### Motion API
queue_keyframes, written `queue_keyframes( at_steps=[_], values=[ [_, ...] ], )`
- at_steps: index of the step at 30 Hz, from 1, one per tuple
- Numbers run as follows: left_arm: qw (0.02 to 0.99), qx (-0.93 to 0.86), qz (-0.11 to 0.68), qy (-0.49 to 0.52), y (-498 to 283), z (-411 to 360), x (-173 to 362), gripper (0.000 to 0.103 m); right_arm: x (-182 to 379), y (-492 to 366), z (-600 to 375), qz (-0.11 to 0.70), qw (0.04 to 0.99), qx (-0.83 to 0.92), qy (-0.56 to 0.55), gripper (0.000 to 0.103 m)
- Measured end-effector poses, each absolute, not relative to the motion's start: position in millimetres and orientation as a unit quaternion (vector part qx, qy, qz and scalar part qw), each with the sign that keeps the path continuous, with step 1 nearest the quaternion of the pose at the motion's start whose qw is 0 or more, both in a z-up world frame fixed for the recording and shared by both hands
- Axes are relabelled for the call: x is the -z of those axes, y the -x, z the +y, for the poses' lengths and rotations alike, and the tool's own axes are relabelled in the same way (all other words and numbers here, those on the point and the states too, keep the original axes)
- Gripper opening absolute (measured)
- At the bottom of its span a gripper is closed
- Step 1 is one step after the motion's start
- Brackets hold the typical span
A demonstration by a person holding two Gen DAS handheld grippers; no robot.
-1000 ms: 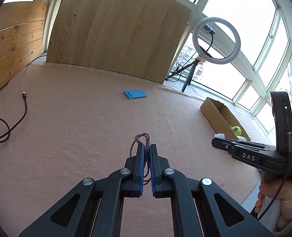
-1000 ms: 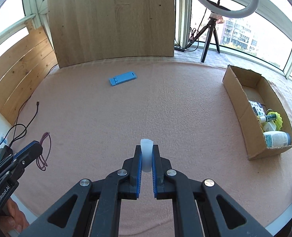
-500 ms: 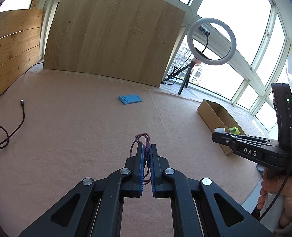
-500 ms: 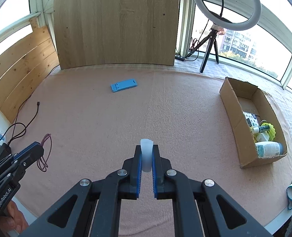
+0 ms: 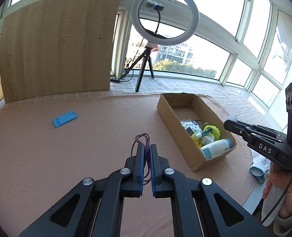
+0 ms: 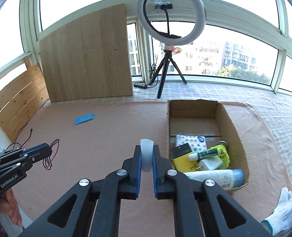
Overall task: Organize objects
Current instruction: 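Carry the eraser with the right gripper while the left gripper carries the rubber band to the box, then open the right gripper over the box while the left gripper releases the rubber band there, then move the right gripper to the blue phone stand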
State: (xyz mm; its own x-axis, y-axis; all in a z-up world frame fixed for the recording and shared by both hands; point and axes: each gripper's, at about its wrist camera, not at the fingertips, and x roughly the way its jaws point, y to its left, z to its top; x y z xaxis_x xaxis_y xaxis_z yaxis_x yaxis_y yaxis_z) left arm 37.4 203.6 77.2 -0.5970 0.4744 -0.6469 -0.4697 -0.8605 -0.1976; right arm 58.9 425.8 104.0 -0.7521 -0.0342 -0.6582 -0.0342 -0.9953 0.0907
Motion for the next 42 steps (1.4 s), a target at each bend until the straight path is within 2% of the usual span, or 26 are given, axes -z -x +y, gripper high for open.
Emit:
queue_keyframes(
  at_steps=[6, 12, 13, 14, 15, 16, 17, 20, 24, 26, 28, 30, 33, 36, 39, 42],
  values=[
    [0.289, -0.877, 0.033, 0.382, -18.2, 321.6, -78.3, 0.005, -98.9, -49.2, 502.2, -0.047, 0.005, 0.935, -0.35, 0.009],
    [0.283, -0.87, 0.042, 0.401, 0.1, 378.0, -64.9, 0.007, -79.5, -32.9, 529.5, -0.052, 0.022, 0.929, -0.365, 0.013],
    [0.279, -0.87, 0.044, 0.405, 4.0, 381.6, -60.0, 0.014, -74.2, -30.5, 531.6, -0.05, 0.023, 0.926, -0.373, 0.018],
    [0.264, -0.869, 0.055, 0.415, 7.7, 386.7, -54.1, 0.043, -68.8, -27.6, 533.2, -0.048, 0.028, 0.921, -0.386, 0.023],
    [0.242, -0.873, 0.065, 0.419, 10.2, 387.1, -48.7, 0.06, -65.7, -28.0, 534.7, -0.047, 0.03, 0.919, -0.389, 0.032],
    [0.222, -0.881, 0.069, 0.412, 9.5, 382.4, -46.5, 0.085, -65.3, -31.3, 536.0, -0.045, 0.027, 0.921, -0.387, 0.036],
    [0.212, -0.89, 0.067, 0.398, 7.7, 376.0, -47.6, 0.094, -66.4, -32.7, 535.8, -0.038, 0.021, 0.921, -0.386, 0.036],
    [0.215, -0.897, 0.047, 0.383, 2.9, 341.2, -51.3, 0.095, -77.3, -30.8, 525.5, -0.018, 0.008, 0.923, -0.385, 0.037],
    [0.186, -0.906, 0.027, 0.38, 1.4, 264.5, -53.6, 0.095, -98.2, -3.9, 468.6, -0.016, 0.036, 0.923, -0.383, 0.049],
    [0.158, -0.911, 0.007, 0.38, 0.5, 210.4, -50.5, 0.1, -102.8, 16.3, 421.3, -0.018, 0.07, 0.92, -0.384, 0.061],
    [0.133, -0.914, -0.012, 0.384, -4.2, 152.5, -43.6, 0.1, -99.2, 41.1, 364.3, -0.008, 0.109, 0.917, -0.384, 0.079],
    [0.101, -0.914, -0.023, 0.392, -8.8, 97.4, -33.3, 0.1, -79.9, 71.2, 304.8, 0.011, 0.142, 0.906, -0.399, 0.087],
    [0.056, -0.908, -0.051, 0.412, -18.2, 20.9, -15.0, 0.1, -29.9, 122.1, 225.2, 0.031, 0.167, 0.884, -0.436, 0.087],
    [0.021, -0.9, -0.081, 0.428, -28.9, -40.0, -0.9, 0.1, 13.8, 167.1, 183.2, 0.049, 0.145, 0.871, -0.467, 0.086],
    [-0.002, -0.898, -0.102, 0.428, -34.6, -79.9, 5.1, 0.1, 26.1, 192.2, 179.7, 0.002, 0.137, 0.873, -0.468, 0.087],
    [-0.008, -0.899, -0.106, 0.424, -34.8, -102.0, 7.6, 0.1, 31.8, 207.2, 170.0, 0.016, 0.14, 0.876, -0.461, 0.087]
  ],
)
